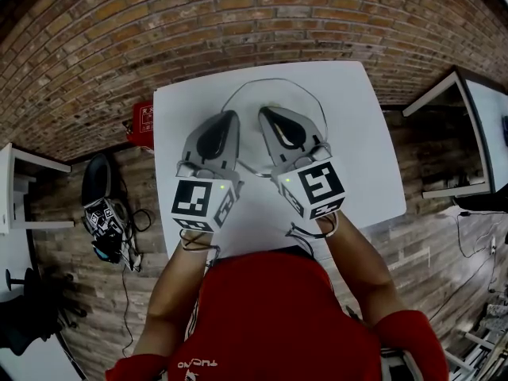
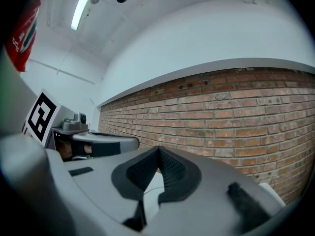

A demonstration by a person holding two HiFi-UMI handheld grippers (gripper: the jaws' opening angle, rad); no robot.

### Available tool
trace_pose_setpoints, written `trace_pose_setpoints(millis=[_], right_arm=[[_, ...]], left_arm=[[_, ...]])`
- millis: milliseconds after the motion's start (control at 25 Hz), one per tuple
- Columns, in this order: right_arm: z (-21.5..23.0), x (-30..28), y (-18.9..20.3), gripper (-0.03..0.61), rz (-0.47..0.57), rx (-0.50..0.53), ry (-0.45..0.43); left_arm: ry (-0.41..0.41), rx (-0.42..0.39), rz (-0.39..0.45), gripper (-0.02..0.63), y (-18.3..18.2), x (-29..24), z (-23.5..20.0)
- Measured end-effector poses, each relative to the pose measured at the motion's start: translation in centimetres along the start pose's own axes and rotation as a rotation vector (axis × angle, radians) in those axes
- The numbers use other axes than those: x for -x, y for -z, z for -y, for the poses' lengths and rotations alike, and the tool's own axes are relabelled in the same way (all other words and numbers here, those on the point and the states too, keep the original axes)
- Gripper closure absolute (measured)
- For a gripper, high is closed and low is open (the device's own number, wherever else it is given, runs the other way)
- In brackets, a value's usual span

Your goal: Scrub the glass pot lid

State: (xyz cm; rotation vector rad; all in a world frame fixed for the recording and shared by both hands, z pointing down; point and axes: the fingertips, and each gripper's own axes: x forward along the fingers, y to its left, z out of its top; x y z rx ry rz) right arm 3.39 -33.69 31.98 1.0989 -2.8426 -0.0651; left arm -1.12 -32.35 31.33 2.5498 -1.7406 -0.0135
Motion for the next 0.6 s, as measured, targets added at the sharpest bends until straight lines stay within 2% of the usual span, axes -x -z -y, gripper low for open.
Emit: trace_pose_setpoints(millis=[600], right_arm=[[0.11,0.34,-0.48,0.549,0.004,0.009,0.022]], left_arm=[[0.003,0.006,0.012,0.597,-0.37,0.41,0.13]])
